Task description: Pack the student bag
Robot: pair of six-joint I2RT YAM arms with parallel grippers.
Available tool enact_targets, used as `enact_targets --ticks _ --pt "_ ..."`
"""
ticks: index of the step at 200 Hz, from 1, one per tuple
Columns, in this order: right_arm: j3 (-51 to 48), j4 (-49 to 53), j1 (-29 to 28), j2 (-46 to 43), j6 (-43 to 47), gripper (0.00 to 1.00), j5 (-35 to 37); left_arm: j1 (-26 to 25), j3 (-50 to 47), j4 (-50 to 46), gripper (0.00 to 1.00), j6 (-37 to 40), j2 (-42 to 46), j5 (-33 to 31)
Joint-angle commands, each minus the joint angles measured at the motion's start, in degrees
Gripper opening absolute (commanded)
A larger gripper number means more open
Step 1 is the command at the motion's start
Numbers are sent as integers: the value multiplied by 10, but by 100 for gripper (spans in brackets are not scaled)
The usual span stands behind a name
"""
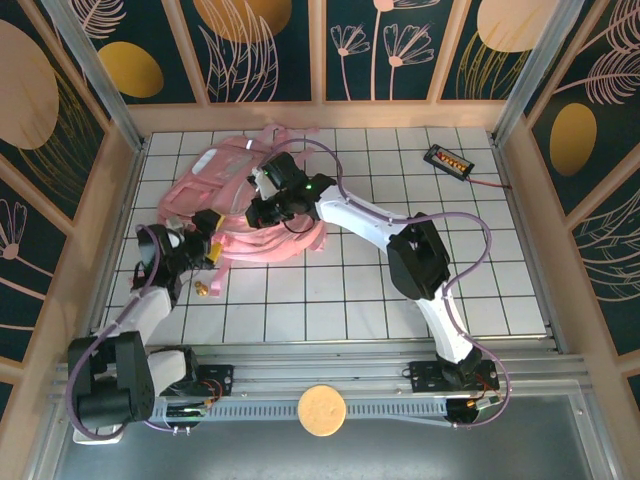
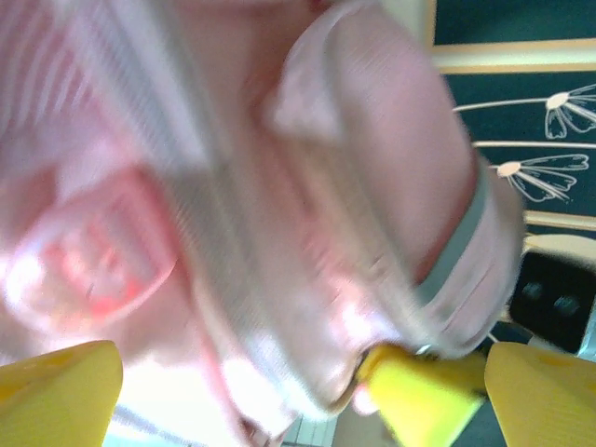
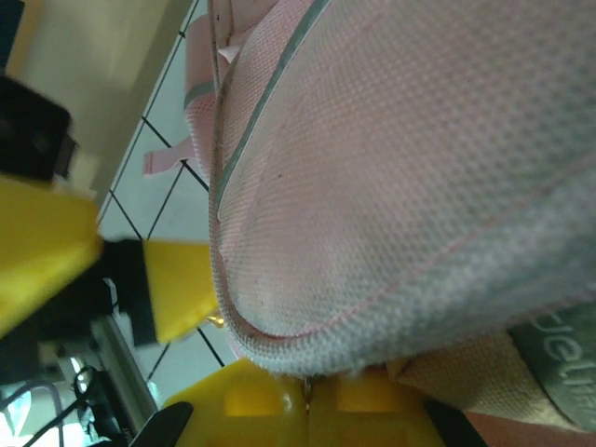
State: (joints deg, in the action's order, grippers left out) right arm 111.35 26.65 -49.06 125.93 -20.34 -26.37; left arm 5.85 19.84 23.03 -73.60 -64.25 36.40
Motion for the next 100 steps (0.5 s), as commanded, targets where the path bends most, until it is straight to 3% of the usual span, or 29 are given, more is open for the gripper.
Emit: enact_targets --ticks 1,39,72,100 --pt "32 -20 -10 1 -11 0 -34 -39 -36 58 99 -74 20 -36" --pt "33 -15 -19 1 -8 0 -35 -76 -39 127 81 -117 -23 -76" --pt "33 -8 -28 -3 -7 0 -34 -78 -15 172 73 -120 -84 -92" --pt "35 0 -33 -3 -7 0 -37 -81 14 206 40 -116 -140 -87"
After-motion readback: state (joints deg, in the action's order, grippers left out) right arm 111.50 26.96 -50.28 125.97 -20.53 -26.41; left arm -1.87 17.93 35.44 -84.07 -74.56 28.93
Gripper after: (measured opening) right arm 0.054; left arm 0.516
